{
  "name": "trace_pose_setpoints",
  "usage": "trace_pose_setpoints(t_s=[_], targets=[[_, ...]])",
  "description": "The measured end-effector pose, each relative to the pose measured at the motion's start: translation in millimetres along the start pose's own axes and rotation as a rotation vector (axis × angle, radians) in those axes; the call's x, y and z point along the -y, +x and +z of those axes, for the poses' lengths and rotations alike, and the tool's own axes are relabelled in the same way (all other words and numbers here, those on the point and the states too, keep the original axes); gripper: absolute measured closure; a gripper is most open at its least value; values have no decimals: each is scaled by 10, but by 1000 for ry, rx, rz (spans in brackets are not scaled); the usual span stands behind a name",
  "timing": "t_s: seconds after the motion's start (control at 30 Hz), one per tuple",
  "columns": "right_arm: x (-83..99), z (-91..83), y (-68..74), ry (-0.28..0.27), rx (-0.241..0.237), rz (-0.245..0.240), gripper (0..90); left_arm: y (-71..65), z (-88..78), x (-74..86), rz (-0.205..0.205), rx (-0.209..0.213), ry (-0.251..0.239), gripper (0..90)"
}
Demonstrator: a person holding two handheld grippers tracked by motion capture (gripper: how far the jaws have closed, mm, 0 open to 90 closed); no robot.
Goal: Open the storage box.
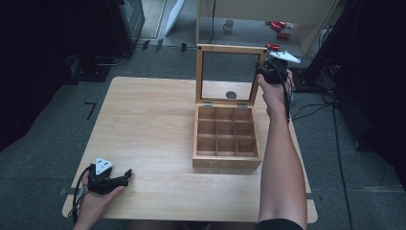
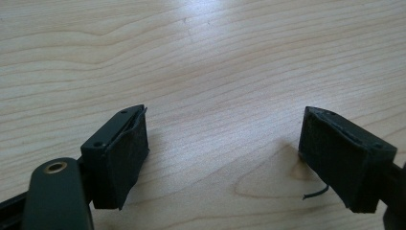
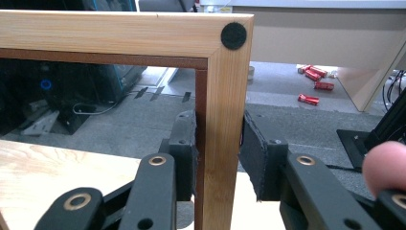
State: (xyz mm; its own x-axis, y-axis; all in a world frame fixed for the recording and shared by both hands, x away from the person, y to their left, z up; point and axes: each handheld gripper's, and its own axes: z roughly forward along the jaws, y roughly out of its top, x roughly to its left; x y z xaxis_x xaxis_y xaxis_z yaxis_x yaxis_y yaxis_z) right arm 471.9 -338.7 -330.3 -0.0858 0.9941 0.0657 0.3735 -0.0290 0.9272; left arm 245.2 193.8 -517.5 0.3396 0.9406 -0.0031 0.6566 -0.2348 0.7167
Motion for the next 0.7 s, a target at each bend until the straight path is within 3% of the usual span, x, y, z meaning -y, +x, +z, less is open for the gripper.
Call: trace_pose_setpoints(t_s=[0.33,0.37,0.4,0.43,0.47,0.5,0.7], targets=[[11,85,11,-11,19,7,687,-3,0,-1,6,-1,3,178],[13,85,13,-15,34,8,848,-3,0,-2,7,-2,3,178],[13,85,13,-15,34,8,848,-3,0,-2,7,-2,3,178],[9,80,-18,-20,84,34,833,-3,0,-2,8,-2,4,178],[9,80,-18,-20,84,34,833,-6,2,-2,6,-2,2,178],[9,62,-48,-30,45,48,801,-6,2,-2,8,-3,3,178],[45,53,-34,-14,25,41,781,-11,3,-2,10,-6,4,178]])
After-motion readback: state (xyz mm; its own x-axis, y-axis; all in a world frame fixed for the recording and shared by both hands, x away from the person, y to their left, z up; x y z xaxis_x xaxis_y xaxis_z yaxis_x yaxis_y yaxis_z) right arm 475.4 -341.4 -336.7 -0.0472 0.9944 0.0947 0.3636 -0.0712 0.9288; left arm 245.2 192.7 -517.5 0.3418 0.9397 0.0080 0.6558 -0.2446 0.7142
